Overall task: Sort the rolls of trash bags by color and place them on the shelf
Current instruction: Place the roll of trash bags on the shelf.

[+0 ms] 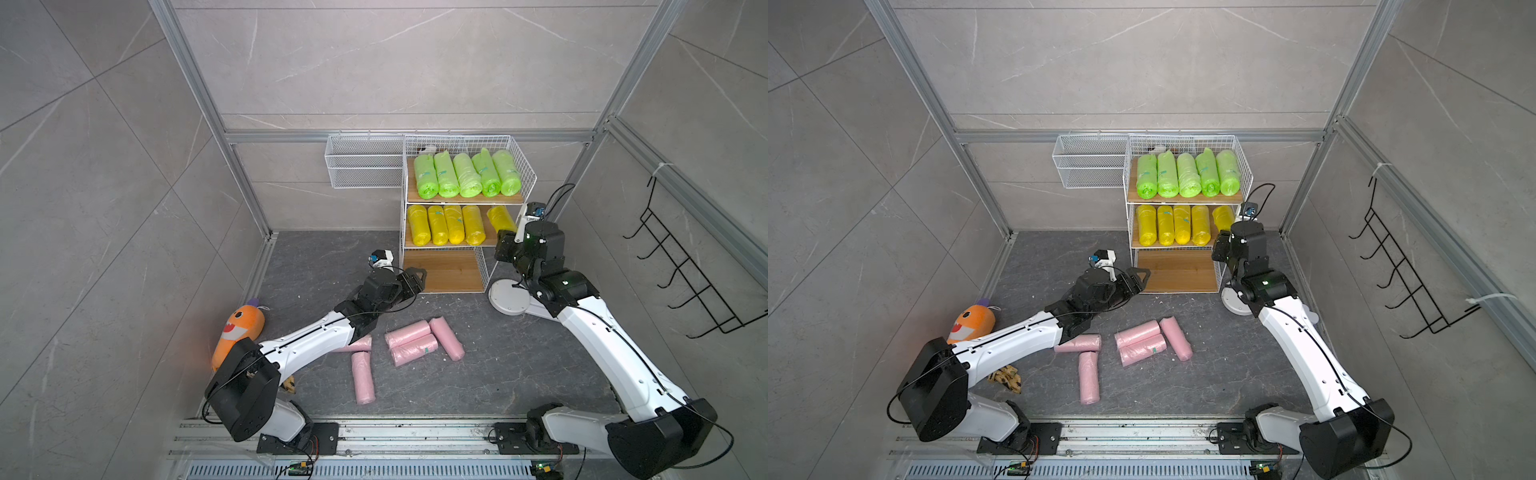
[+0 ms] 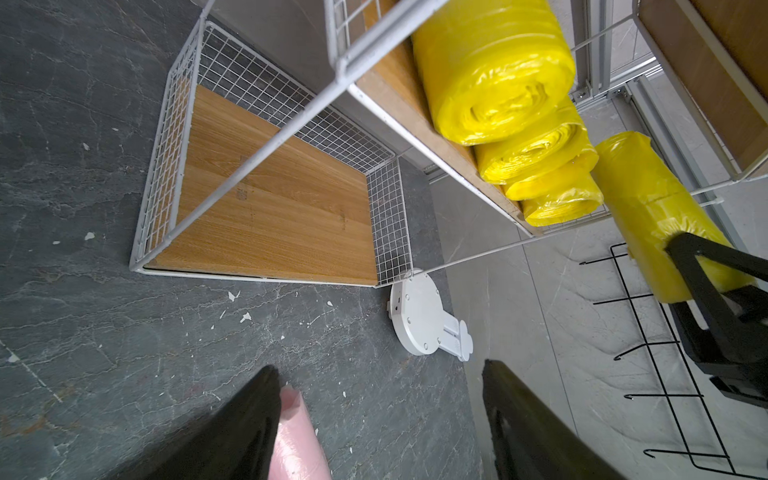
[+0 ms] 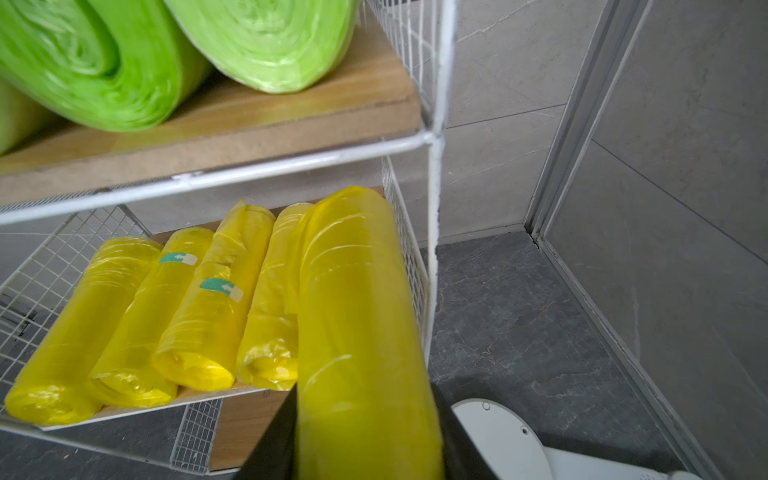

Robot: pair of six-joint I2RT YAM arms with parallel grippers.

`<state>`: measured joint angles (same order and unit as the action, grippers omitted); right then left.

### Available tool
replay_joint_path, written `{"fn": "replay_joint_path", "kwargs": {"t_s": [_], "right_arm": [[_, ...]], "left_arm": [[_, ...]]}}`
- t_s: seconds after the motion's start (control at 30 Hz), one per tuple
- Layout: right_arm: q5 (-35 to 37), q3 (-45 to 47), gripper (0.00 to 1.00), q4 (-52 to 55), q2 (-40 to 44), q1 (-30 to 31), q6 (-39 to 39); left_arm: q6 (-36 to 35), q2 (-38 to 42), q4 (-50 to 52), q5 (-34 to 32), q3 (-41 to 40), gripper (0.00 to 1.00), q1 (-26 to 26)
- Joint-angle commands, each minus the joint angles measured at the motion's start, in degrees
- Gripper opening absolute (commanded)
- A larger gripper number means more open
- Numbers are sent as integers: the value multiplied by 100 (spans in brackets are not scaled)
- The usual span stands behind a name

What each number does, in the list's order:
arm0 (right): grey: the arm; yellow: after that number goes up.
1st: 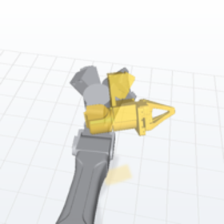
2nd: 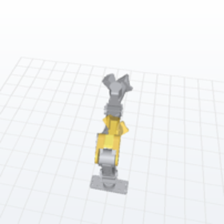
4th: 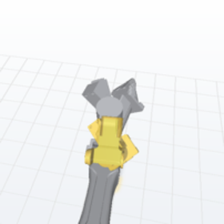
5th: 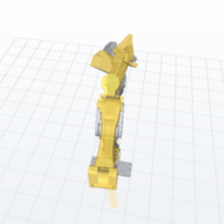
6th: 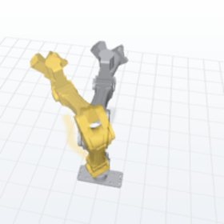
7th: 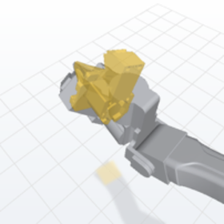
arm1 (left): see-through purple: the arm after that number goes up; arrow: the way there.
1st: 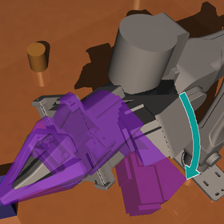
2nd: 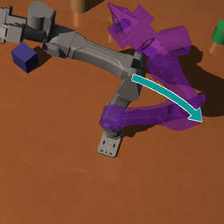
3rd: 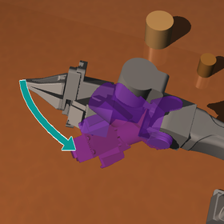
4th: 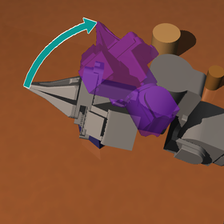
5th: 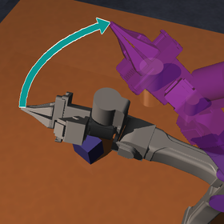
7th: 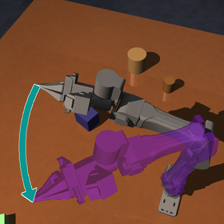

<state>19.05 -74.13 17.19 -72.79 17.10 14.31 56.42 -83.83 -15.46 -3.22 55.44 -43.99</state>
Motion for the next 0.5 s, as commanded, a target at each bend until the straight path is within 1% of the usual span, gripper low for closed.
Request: {"fn": "replay_joint_path", "kwargs": {"t_s": [0.0,0.2,0.33,0.47], "right_arm": [[204,27,29,-565,-145,-14,-5],[305,97,31,-846,-436,-10,72],[465,313,32,-1202,-511,-11,91],[450,568,33,-1690,-584,-13,56]], "left_arm": [[48,-36,-246,116,187,79,15],[61,-11,-255,173,162,79,22],[96,42,-279,165,78,79,19],[130,68,-290,181,26,79,10]]}}
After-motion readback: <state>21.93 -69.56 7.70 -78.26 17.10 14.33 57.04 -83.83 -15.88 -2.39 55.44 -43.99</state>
